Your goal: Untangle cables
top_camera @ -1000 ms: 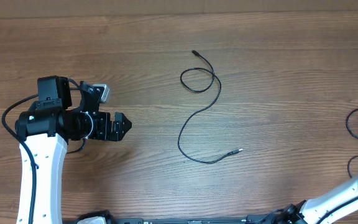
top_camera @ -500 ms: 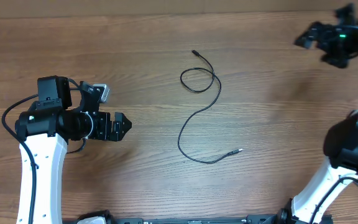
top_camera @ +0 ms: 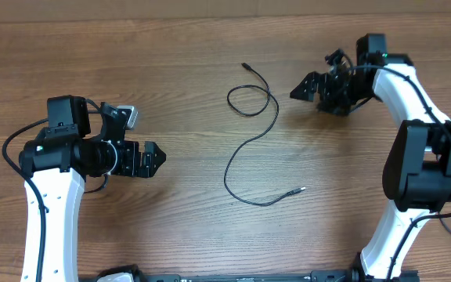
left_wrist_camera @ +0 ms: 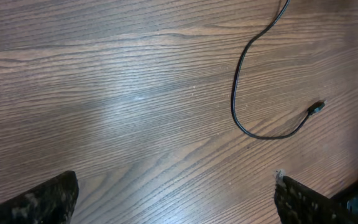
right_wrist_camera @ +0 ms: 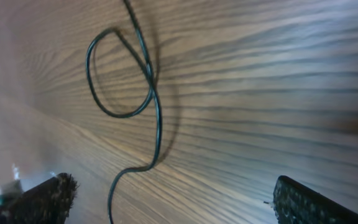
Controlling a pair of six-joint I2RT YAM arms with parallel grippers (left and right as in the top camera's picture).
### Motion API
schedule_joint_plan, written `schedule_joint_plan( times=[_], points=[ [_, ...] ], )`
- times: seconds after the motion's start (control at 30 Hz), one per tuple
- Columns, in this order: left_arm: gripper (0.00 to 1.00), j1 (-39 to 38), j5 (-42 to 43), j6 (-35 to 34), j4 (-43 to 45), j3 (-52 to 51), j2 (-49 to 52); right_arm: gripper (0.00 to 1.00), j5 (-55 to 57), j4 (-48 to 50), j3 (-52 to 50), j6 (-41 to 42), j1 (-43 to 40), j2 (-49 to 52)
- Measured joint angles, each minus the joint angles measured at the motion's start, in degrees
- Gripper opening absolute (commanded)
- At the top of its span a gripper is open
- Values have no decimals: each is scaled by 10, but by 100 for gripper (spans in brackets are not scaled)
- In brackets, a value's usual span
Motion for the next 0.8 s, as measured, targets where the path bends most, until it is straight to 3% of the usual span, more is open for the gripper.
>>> schedule_joint_plan(
  times=[0.33, 0.67, 0.73, 0.77, 0.8],
  points=[
    [100, 0, 0, 0, 0, 0, 0, 100, -49, 115, -104, 24, 30, 0],
    [100, 0, 0, 0, 0, 0, 0, 100, -76, 236, -137, 91, 101, 0],
    [100, 0, 0, 0, 0, 0, 0, 91, -76, 257, -139, 113, 119, 0],
    [100, 0, 0, 0, 0, 0, 0, 66, -77, 272, -140, 128, 129, 0],
    [100, 0, 0, 0, 0, 0, 0, 49, -79, 281, -140, 142, 138, 0]
  ],
)
